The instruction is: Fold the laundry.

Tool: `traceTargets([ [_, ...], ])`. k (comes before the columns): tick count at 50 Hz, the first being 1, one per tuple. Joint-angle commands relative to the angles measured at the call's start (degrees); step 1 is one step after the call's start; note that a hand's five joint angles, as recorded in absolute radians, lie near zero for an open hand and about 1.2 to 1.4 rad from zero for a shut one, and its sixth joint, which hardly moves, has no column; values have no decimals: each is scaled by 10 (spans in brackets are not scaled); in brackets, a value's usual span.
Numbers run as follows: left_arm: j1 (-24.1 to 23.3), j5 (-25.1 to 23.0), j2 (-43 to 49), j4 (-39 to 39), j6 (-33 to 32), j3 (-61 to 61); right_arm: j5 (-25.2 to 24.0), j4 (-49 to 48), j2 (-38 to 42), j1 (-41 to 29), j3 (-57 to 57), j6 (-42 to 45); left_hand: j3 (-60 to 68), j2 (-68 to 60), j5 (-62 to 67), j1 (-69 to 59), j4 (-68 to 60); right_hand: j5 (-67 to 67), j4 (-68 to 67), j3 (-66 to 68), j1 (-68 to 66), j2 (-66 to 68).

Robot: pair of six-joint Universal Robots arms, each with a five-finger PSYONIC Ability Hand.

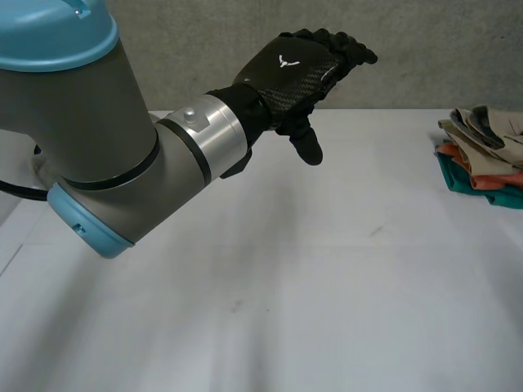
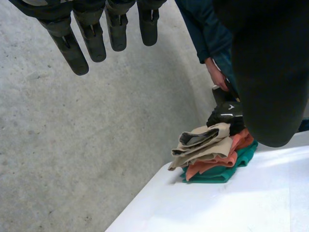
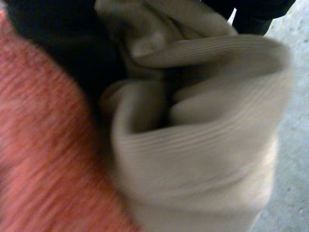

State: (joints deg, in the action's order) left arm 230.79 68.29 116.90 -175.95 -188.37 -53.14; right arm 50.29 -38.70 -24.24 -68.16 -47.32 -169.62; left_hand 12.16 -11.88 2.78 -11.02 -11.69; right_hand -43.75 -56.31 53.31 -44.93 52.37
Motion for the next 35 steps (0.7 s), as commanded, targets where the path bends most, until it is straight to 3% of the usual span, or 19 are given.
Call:
traceTargets([
  [1,0,1,-1,0,0,1,15,5,-37,1,-20,6,-18,15,-24,6,13,437,463,-433,349,-424],
  [8,-3,8,-11,1,-1,1,76,70,-172,28,-92,6,-18,15,-24,6,13,437,463,-433,349,-424],
  [12,-3,9,-21,2,0,-2,116,157,-251,39,-117,15,-18,15,-24,6,13,437,463,-433,349,-424],
  [14,-3,9,-24,2,0,-2,160,219,-275,64,-117,38,-18,15,-24,6,13,437,463,-433,349,-424],
  [18,-4,9,-26,0,1,-5,248,313,-305,101,-91,137,-16,13,-22,5,11,437,463,-433,349,-424],
  [22,-3,16,-26,-9,1,8,306,296,-324,102,-50,259,-14,12,-21,3,10,437,463,-433,349,-424],
  [25,-1,39,-28,-24,2,26,311,204,-327,86,-52,301,-14,12,-21,3,10,437,463,-433,349,-424],
  [30,13,129,-34,-53,-5,73,283,57,-378,1,-127,265,-18,15,-24,6,13,437,463,-433,349,-424],
  [33,53,149,-32,-52,-16,89,236,-10,-450,-43,-211,222,-16,13,-22,5,11,437,463,-433,349,-424],
  [35,118,157,-26,-48,-45,86,203,-32,-481,-62,-256,198,-14,12,-21,3,10,437,463,-433,349,-424],
])
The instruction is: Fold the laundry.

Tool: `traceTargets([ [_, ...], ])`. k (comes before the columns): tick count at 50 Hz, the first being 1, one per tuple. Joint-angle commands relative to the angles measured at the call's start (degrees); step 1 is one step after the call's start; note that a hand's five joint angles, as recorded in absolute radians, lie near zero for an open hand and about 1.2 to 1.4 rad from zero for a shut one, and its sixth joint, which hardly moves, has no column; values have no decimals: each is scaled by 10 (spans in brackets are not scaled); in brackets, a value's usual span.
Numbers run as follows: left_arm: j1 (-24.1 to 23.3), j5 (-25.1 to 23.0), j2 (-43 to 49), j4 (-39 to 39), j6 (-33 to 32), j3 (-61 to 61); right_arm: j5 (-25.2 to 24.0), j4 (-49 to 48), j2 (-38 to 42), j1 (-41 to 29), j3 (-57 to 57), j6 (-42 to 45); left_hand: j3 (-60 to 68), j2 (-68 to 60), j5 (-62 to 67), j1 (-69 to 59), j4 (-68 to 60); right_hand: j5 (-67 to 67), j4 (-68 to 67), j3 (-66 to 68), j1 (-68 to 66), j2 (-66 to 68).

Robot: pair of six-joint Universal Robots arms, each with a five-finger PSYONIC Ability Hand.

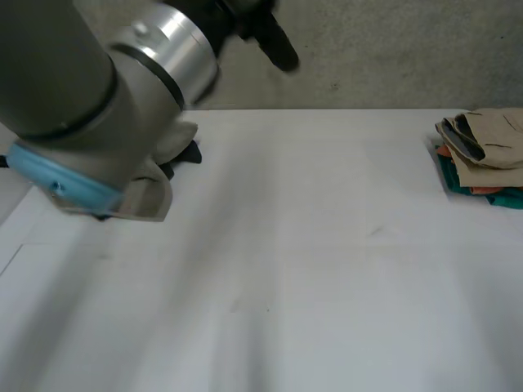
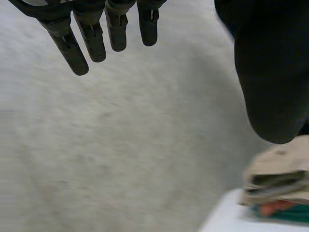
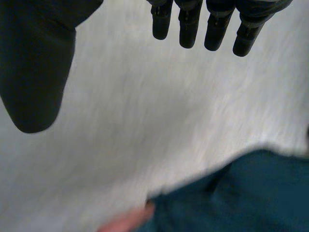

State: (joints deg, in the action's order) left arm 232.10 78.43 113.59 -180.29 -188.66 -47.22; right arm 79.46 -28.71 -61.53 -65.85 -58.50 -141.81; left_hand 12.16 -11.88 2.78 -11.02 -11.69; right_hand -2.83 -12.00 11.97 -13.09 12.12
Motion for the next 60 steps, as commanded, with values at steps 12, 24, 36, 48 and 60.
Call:
traceTargets([
  [12,253,100,172,-21,-325,-16,-194,14,-149,-253,-346,-104,-14,12,-21,3,10,28,20,-20,31,-21],
  [24,335,-49,426,-235,-356,69,-145,121,-114,-299,-445,-14,146,-149,140,-158,-151,28,20,-20,31,-21],
  [36,277,14,222,-286,-214,-52,-142,102,-132,-293,-490,-9,678,-681,672,-690,-683,28,20,-20,31,-21],
  [48,136,23,-59,-209,19,-212,-123,104,-176,-293,-493,-24,678,-681,672,-690,-683,28,20,-20,31,-21],
  [60,-80,43,173,-152,20,-126,-43,108,-208,-264,-491,-70,678,-681,672,-690,-683,28,20,-20,31,-21],
])
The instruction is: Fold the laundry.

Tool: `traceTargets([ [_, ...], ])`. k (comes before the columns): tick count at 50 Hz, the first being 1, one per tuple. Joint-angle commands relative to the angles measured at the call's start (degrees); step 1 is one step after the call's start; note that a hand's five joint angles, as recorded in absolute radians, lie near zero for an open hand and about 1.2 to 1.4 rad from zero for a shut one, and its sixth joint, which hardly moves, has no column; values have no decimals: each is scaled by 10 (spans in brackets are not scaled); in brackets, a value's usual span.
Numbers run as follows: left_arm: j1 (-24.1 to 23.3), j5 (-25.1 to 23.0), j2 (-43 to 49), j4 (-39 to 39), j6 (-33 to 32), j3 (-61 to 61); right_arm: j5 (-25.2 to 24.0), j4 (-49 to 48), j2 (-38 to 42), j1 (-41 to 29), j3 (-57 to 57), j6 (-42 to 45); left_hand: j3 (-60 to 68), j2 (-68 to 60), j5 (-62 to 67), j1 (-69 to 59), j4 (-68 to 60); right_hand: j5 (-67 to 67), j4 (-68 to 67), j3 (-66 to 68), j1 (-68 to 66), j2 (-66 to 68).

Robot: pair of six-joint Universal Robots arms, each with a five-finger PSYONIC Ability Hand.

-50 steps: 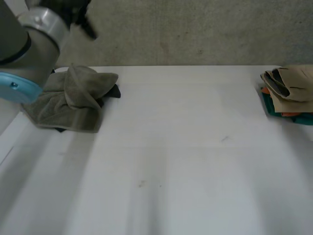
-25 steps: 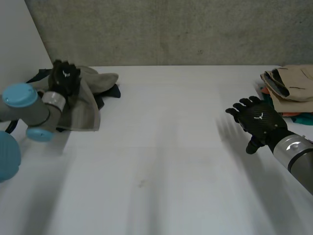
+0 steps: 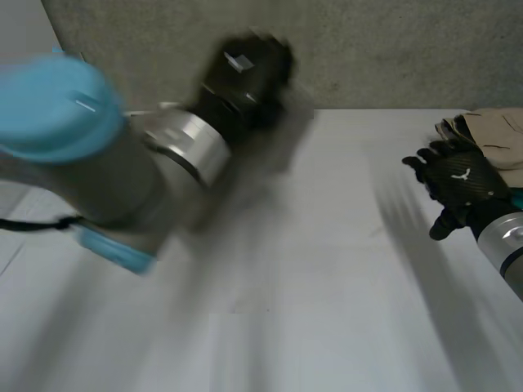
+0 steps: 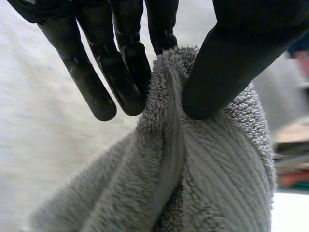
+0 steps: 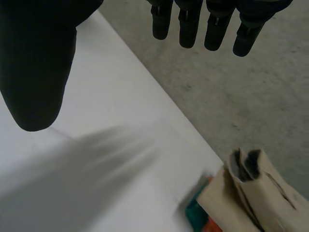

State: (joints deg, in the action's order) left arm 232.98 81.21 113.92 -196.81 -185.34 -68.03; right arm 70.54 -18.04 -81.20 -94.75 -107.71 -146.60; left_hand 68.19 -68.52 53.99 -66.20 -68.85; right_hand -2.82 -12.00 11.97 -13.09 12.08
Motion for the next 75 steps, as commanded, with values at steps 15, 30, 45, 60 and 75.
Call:
traceTargets([
  [15,-83,79,170,30,-22,113,50,5,-12,36,-9,-24,-555,558,-512,535,561,28,20,-20,31,-21],
  [30,172,52,-16,52,-275,-141,42,260,-92,-89,-22,-13,-534,538,-492,514,541,28,20,-20,31,-21],
  [45,367,-221,108,53,-418,-136,60,105,-6,-224,-87,-28,-378,381,-336,358,385,-94,-102,102,-91,101],
  [60,375,-231,222,68,-422,-36,123,-9,63,-235,-100,-28,-369,373,-327,350,376,-191,-199,200,-189,199],
  [75,373,-224,248,93,-462,-4,124,-19,80,-228,-97,-25,-375,378,-333,355,381,-193,-201,202,-190,200],
])
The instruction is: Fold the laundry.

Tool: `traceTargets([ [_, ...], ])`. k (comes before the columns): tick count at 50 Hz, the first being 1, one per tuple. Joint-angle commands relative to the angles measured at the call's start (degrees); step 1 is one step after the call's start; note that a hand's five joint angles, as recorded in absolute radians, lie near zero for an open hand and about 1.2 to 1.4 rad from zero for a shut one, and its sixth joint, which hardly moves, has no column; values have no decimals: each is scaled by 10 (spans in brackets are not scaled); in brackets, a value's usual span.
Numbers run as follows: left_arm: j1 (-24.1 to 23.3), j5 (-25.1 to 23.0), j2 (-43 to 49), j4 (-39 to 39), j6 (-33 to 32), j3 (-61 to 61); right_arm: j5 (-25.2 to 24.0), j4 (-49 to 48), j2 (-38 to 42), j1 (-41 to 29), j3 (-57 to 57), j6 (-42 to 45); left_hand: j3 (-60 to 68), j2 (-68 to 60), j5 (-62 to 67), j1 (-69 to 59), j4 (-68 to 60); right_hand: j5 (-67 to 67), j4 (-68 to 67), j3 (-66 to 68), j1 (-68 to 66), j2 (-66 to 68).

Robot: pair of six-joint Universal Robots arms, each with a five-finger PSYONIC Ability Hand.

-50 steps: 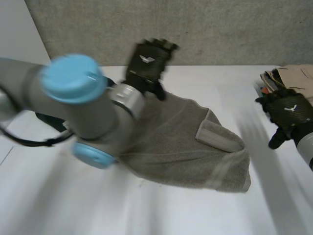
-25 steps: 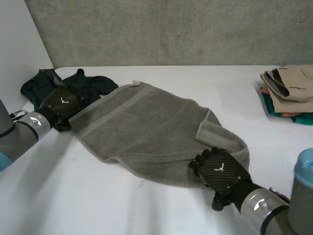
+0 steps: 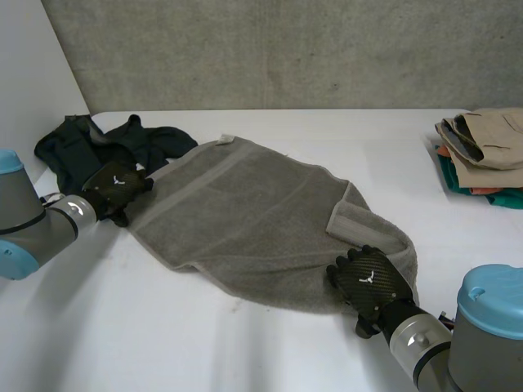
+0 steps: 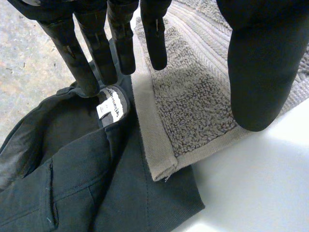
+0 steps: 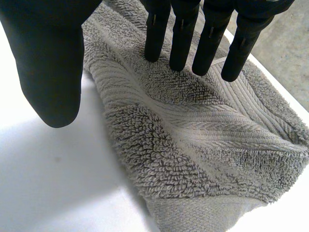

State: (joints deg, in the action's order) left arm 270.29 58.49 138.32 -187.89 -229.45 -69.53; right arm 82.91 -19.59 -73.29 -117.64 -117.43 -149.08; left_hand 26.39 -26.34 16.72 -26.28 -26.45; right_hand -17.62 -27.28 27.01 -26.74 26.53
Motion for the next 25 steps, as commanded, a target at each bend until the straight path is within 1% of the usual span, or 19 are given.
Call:
traceTargets([
  [1,0,2,5,4,-21,13,0,-4,0,1,1,0,43,-44,40,-45,-43,-45,-48,51,-54,56],
  [6,-1,4,30,3,-21,32,1,-4,1,2,1,0,52,-52,49,-53,-51,-45,-48,51,-54,56],
  [9,-3,3,40,3,-22,44,1,-4,1,4,1,0,114,-114,111,-115,-113,-45,-48,51,-54,56],
  [11,-6,2,41,2,-21,53,1,-4,1,5,2,1,189,-190,186,-191,-189,-45,-48,51,-54,56],
  [14,-7,3,42,0,-20,59,1,-4,1,5,2,1,228,-229,225,-230,-228,-45,-48,51,-54,56],
  [25,-28,5,75,-5,-17,108,1,-4,1,10,2,1,212,-212,208,-213,-211,-43,-47,49,-52,54],
])
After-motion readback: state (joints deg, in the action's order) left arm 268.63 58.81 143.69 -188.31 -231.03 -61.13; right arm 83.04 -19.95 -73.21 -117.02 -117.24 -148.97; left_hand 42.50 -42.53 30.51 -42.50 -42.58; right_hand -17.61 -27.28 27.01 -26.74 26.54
